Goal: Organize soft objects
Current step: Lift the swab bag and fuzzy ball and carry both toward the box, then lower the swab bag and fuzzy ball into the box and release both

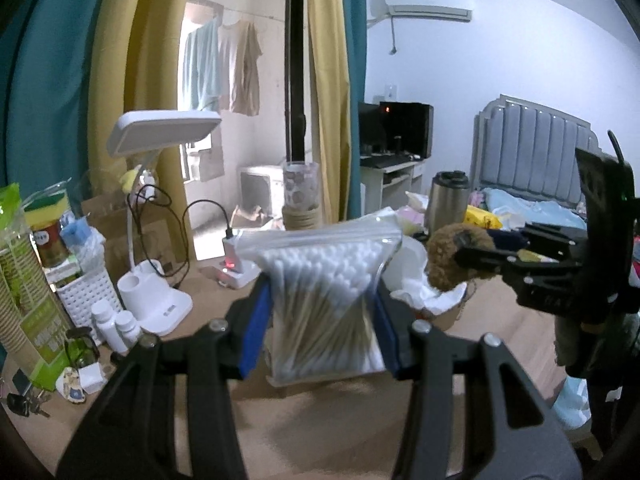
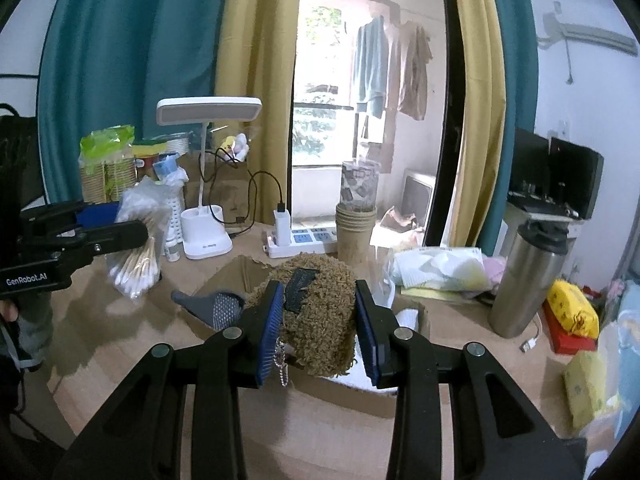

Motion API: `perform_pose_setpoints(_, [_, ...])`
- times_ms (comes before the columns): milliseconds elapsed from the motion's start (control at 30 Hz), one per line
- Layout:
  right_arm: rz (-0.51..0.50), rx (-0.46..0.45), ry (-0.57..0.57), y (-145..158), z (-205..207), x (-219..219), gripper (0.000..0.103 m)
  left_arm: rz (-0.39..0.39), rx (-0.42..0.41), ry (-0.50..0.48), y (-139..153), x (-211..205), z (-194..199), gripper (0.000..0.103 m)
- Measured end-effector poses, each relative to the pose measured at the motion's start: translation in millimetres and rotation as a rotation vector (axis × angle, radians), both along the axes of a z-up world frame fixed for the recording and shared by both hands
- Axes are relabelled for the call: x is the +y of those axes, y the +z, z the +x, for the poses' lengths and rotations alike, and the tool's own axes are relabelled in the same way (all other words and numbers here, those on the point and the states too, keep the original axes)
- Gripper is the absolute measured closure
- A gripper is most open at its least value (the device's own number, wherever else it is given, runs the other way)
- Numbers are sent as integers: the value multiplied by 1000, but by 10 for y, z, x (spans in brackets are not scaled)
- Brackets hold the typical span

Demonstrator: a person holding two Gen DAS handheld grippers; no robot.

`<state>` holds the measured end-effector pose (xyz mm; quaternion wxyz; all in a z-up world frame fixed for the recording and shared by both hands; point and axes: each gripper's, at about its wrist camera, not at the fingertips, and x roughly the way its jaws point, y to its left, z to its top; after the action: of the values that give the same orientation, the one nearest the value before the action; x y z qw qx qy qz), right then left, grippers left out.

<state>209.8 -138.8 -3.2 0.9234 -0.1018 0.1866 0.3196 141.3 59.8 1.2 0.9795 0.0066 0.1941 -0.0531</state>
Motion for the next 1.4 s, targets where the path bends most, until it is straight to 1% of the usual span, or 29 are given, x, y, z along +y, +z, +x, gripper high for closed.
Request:
perform_pose_setpoints(300, [-11, -24, 14, 52, 81, 82, 66, 19, -27, -8, 100, -38, 194, 55])
perform_pose_setpoints(533, [-15, -25, 19, 53, 164, 116, 66, 28, -37, -5, 85, -43, 351, 55])
perform_pose_setpoints(733, [13, -21, 9, 55, 332, 160, 66, 0, -51, 8, 45, 13, 531, 55])
perform_pose_setpoints(800, [23, -19, 7, 46, 382, 172, 66, -19, -58, -4, 39, 40, 588, 55])
perform_pose_setpoints(900, [32, -6, 12, 11, 455, 208, 66, -49, -49, -8, 11, 96, 705, 55])
perform_pose_setpoints(1100, [30, 9, 21, -46, 569, 286, 66, -76, -46, 15, -59, 166, 844, 55])
perform_pose_setpoints(1200, [34, 17, 22, -82, 633, 301, 66, -106, -43, 4, -119, 199, 896, 55])
perform_pose_setpoints(1400, [42, 49, 22, -151, 753, 349, 65, -103, -18, 15, -241, 161, 989, 55])
